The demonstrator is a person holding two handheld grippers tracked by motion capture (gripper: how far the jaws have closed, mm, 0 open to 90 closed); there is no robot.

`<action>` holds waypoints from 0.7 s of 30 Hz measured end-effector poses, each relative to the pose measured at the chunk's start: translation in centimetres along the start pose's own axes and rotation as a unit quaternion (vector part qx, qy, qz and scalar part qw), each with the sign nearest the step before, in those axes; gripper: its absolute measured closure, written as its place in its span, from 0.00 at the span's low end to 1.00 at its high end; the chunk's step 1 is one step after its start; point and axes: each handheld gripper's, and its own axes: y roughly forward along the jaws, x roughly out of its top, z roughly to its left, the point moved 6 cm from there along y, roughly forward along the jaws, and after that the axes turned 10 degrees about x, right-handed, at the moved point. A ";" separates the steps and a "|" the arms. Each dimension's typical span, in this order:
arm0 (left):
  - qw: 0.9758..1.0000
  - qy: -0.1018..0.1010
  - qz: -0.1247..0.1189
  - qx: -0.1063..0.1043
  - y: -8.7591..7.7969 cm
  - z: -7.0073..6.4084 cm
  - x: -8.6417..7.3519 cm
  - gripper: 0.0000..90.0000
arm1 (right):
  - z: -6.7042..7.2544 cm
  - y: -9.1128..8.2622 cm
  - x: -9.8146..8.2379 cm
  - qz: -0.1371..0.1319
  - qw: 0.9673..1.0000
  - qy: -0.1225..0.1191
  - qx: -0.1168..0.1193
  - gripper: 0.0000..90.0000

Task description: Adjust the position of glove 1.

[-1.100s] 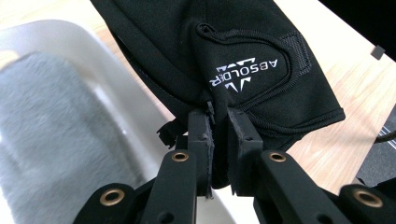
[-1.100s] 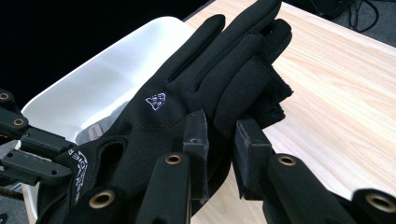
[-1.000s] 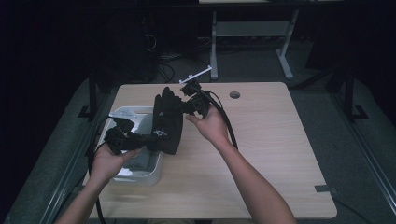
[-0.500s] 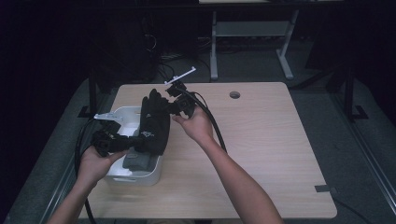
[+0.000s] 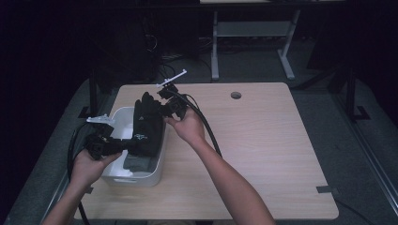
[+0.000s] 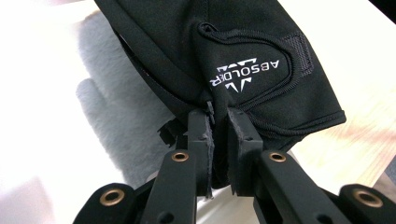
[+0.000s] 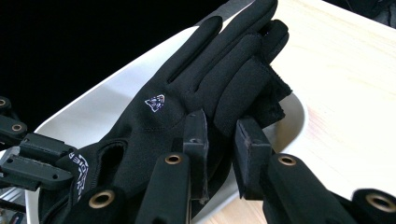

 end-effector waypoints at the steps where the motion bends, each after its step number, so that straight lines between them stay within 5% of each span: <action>1: 1.000 -0.001 0.001 0.000 0.0 0.2 -0.1 0.90 | 0.0 0.2 0.0 0.001 1.000 0.000 0.001 0.85; 21: 0.999 -0.015 0.035 0.005 1.0 2.2 -2.6 0.90 | 0.1 4.1 -0.9 0.026 1.000 0.000 0.013 0.85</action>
